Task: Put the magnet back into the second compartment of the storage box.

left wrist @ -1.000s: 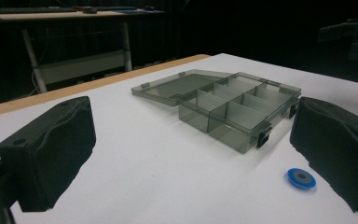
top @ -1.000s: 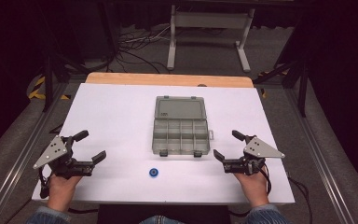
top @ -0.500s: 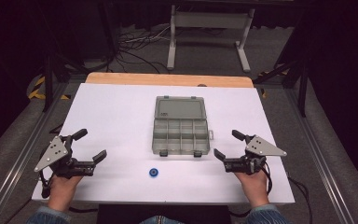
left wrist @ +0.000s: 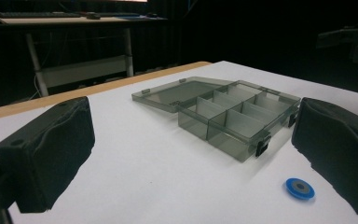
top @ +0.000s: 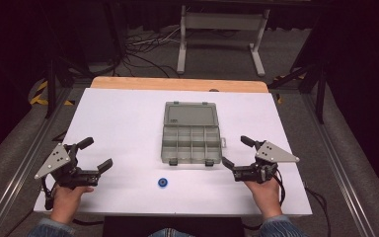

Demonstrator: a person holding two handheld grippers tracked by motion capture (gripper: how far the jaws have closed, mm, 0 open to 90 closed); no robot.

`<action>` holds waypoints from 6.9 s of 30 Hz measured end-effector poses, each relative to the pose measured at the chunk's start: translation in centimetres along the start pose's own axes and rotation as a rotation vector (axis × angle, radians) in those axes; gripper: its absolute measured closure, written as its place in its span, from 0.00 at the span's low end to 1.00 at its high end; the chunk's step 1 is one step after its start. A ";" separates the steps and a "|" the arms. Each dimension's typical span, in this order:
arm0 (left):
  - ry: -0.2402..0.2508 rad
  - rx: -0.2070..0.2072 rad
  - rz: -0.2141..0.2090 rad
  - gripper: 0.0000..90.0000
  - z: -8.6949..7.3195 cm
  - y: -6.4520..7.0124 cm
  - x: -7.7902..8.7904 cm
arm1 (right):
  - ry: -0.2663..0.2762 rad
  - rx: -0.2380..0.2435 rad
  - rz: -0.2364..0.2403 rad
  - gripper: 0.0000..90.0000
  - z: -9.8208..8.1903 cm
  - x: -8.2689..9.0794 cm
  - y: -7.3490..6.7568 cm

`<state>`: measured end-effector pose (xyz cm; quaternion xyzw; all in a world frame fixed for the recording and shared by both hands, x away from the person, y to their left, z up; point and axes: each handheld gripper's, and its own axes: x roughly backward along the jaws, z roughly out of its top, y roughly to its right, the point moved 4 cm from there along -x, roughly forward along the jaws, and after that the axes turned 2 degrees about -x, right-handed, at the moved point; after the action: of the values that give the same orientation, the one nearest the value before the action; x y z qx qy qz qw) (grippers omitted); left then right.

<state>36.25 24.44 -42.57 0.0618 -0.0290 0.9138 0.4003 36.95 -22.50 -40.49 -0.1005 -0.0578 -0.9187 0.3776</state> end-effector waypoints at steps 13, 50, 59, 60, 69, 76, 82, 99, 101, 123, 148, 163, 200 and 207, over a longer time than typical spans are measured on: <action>-0.021 -0.036 0.003 0.00 -0.1 0.1 -0.2 | -0.005 0.034 0.144 0.06 2.6 -3.8 -4.0; -0.014 -0.039 -0.003 0.00 0.0 0.0 0.0 | -0.102 0.079 0.352 0.06 4.6 -9.0 -8.5; -0.011 -0.041 -0.002 0.00 0.0 -0.1 -0.1 | -0.349 0.236 0.365 0.12 5.0 -10.2 -9.6; -0.010 -0.041 0.000 0.00 0.0 -0.1 -0.1 | -0.373 0.250 0.364 0.12 5.0 -10.4 -9.7; -0.009 -0.044 0.001 0.00 0.0 0.0 0.0 | -0.534 0.292 0.383 0.12 5.3 -11.6 -10.3; -0.008 -0.046 0.001 0.00 0.1 0.0 0.1 | -0.666 0.272 0.397 0.12 4.5 -12.7 -10.5; -0.010 -0.047 -0.002 0.00 0.1 -0.1 0.0 | -0.726 0.278 0.423 0.11 4.0 -13.2 -11.1; -0.011 -0.047 0.001 0.00 0.1 -0.1 0.1 | -0.817 0.324 0.487 0.18 1.1 -14.7 -13.3; -0.012 -0.048 0.000 0.00 0.1 -0.1 0.1 | -0.832 0.326 0.491 0.19 0.7 -14.9 -13.5; -0.012 -0.050 0.000 0.00 0.1 -0.2 0.1 | -0.893 0.361 0.507 0.30 -1.7 -16.5 -14.5; -0.010 -0.048 0.000 0.00 0.1 -0.2 0.1 | -0.920 0.394 0.503 0.70 -2.1 -16.9 -14.8; -0.010 -0.047 0.001 0.00 0.1 -0.2 0.1 | -0.875 0.369 0.505 0.70 -0.4 -16.1 -14.2; -0.005 -0.042 0.009 0.00 0.0 -0.3 0.1 | -0.732 0.327 0.441 0.70 5.8 -14.5 -9.9; -0.009 -0.044 0.007 0.00 0.0 -0.3 0.1 | -0.719 0.302 0.396 0.70 6.6 -14.8 -8.5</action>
<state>36.39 24.76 -42.52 0.0572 -0.0511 0.9142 0.3980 42.17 -5.21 -37.73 -0.3669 -0.2987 -0.7165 0.5126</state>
